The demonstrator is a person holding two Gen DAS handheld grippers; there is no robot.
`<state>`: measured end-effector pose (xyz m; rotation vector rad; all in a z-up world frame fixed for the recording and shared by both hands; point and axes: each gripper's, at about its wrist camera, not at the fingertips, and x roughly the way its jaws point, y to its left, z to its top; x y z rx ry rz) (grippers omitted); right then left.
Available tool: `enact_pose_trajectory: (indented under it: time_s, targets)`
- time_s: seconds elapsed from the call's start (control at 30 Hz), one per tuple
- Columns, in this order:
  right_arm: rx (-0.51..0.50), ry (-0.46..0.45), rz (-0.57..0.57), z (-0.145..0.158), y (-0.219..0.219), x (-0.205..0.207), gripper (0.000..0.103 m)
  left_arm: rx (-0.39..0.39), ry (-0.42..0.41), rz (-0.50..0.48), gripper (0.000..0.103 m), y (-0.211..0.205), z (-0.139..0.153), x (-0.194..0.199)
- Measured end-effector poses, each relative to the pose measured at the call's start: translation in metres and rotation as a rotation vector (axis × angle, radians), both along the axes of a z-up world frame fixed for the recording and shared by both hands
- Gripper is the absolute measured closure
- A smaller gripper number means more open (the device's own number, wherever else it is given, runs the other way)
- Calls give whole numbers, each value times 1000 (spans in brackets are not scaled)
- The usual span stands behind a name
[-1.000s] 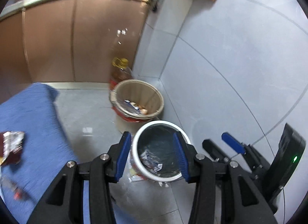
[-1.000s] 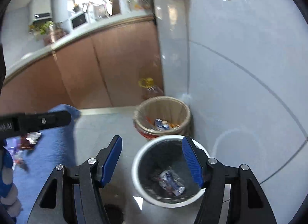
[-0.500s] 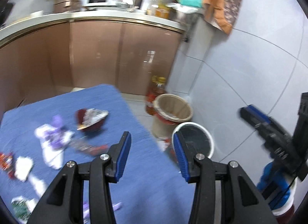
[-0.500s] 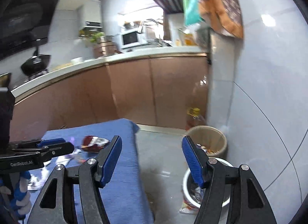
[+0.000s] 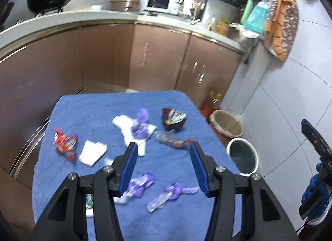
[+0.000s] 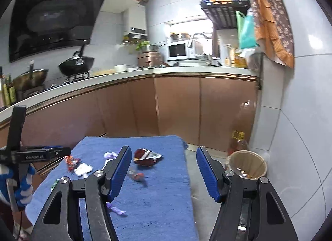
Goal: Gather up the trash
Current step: 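Grasp the clear plastic wrap with the left tool while the right tool grasps the red-capped bottle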
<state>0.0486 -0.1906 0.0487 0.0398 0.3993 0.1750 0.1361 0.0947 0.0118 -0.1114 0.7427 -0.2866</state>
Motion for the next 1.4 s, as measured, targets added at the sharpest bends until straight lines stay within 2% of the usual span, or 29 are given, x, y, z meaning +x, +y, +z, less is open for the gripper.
enact_pose_trajectory:
  time_s: [0.2, 0.5, 0.7, 0.9, 1.13, 1.23, 1.33, 1.4]
  targets:
    - [16, 55, 72, -17, 17, 24, 41, 26, 139, 54, 53, 24, -41, 20]
    - [41, 230, 138, -84, 33, 82, 41, 96, 334, 100, 53, 32, -110, 66]
    - [56, 329, 176, -123, 44, 120, 41, 145, 424, 120, 53, 29, -146, 91]
    - [71, 412, 208, -161, 54, 161, 41, 148, 485, 111, 54, 26, -166, 102]
    - [103, 484, 243, -195, 66, 197, 41, 162, 478, 110, 69, 25, -168, 107]
    - [122, 500, 258, -203, 68, 207, 52, 168, 470, 112, 71, 24, -168, 108]
    - [130, 506, 264, -207, 68, 210, 68, 164, 456, 115, 72, 26, -165, 109]
    - [136, 505, 267, -207, 66, 210, 83, 163, 443, 119, 73, 27, -162, 108]
